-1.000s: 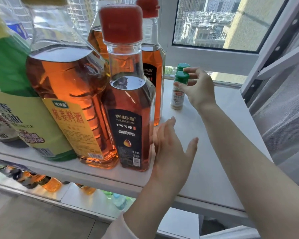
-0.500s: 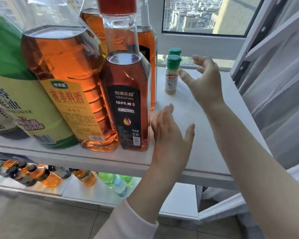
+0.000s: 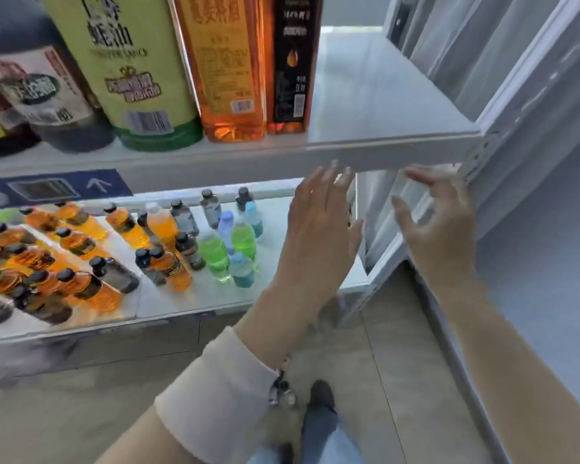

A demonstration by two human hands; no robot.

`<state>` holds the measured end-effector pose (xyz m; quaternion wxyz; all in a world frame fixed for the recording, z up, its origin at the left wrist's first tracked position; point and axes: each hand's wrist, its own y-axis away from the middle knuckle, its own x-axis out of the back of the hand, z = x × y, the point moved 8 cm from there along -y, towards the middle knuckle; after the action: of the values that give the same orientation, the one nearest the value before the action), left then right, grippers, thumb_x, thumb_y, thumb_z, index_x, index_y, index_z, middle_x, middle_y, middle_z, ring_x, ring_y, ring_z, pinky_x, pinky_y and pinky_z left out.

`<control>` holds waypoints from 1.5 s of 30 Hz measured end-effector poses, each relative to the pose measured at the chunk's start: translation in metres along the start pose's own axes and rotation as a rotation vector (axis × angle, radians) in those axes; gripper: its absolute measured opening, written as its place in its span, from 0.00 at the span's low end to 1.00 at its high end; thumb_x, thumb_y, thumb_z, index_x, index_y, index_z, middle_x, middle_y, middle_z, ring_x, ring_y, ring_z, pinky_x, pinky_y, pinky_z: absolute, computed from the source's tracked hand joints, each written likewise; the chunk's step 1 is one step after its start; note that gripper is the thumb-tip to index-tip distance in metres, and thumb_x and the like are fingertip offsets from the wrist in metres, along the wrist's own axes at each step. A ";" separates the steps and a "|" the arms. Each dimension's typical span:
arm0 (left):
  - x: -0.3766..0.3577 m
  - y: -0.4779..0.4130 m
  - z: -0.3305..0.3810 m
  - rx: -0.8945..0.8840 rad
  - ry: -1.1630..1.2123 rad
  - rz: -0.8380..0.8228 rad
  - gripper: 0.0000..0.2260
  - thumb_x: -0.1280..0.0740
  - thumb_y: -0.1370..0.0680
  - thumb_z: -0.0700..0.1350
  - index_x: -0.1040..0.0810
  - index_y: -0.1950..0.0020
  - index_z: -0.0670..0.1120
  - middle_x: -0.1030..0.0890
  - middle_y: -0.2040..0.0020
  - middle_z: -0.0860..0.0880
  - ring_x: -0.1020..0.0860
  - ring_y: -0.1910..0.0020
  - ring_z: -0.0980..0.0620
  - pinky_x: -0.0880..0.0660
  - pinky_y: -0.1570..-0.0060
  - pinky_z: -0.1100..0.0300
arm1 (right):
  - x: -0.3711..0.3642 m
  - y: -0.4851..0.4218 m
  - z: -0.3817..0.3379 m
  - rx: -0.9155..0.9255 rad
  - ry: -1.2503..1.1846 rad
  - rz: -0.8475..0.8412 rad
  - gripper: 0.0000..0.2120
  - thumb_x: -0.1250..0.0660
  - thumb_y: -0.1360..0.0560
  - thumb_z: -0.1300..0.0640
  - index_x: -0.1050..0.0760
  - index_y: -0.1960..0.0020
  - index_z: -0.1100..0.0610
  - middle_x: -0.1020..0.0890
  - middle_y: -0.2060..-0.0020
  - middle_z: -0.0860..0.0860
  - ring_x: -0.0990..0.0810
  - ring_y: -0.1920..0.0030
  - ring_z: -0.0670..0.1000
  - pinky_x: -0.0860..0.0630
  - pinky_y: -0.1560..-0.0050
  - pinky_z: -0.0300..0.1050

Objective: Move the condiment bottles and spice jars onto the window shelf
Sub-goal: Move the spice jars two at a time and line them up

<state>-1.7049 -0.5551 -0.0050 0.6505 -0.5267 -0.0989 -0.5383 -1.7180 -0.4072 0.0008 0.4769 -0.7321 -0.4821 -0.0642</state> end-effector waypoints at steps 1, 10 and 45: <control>0.002 0.017 -0.002 -0.018 -0.032 -0.035 0.23 0.42 0.28 0.46 0.31 0.34 0.38 0.28 0.35 0.39 0.30 0.35 0.39 0.40 0.34 0.52 | -0.003 0.025 -0.002 -0.039 0.013 -0.038 0.17 0.34 0.27 0.54 0.25 0.42 0.64 0.22 0.45 0.59 0.25 0.42 0.56 0.32 0.38 0.41; -0.002 0.149 -0.011 -0.133 -0.289 -0.345 0.29 0.22 0.39 0.41 0.24 0.40 0.37 0.22 0.41 0.38 0.23 0.42 0.38 0.26 0.45 0.44 | -0.004 0.196 -0.013 -0.228 0.204 -0.325 0.23 0.28 0.29 0.59 0.28 0.36 0.61 0.27 0.36 0.60 0.31 0.34 0.59 0.37 0.34 0.50; 0.089 0.588 0.339 -1.084 0.387 -0.919 0.26 0.36 0.23 0.42 0.39 0.28 0.39 0.37 0.27 0.40 0.42 0.27 0.40 0.50 0.28 0.48 | 0.335 0.709 -0.211 -1.157 0.789 0.179 0.25 0.29 0.28 0.58 0.30 0.34 0.63 0.27 0.36 0.62 0.33 0.31 0.64 0.32 0.36 0.65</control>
<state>-1.0478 -0.4191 -0.1387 0.0134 -0.5752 0.0871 -0.8132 -0.9203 -0.4081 -0.1513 0.1538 -0.8271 -0.0995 -0.5314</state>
